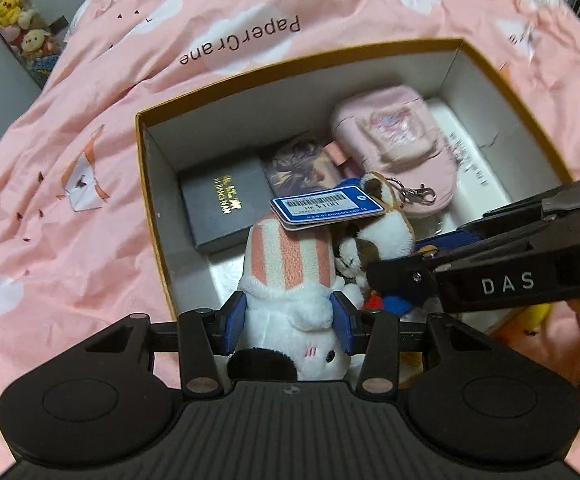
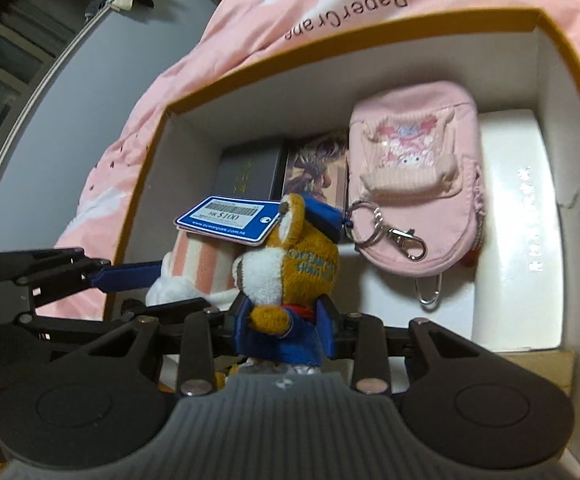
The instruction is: Organize objects
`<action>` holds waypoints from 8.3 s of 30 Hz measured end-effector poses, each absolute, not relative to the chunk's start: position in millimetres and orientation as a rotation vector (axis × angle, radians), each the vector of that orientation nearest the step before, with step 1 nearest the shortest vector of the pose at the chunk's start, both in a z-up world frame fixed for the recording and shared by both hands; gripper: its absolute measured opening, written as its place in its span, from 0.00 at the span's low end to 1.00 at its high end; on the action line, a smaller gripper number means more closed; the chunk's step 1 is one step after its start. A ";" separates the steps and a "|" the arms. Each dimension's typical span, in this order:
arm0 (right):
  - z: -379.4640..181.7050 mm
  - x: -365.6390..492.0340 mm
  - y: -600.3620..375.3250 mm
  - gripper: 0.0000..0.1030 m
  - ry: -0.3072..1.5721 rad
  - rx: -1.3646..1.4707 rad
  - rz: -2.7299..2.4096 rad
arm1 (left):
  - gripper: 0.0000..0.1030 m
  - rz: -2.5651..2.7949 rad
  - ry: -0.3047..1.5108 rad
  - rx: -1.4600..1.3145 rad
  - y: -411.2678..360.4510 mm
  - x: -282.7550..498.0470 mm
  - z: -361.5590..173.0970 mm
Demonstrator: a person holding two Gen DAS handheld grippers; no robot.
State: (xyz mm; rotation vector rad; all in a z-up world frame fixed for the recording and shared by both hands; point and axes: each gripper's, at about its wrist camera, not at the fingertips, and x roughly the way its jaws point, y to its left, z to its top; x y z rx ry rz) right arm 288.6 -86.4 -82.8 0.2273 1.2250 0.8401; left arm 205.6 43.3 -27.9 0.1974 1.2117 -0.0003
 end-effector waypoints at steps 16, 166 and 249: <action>-107.1 299.3 -61.7 0.36 1.316 0.152 0.857 | 0.59 -0.041 1.197 0.285 47.0 202.6 -34.8; -53.2 285.7 -110.0 0.50 1.177 -0.263 0.728 | 0.47 -0.324 1.033 -0.437 59.8 205.9 -24.7; 32.3 100.8 -181.0 0.99 0.555 -0.100 0.483 | 0.77 0.202 0.588 0.023 -10.4 43.1 36.2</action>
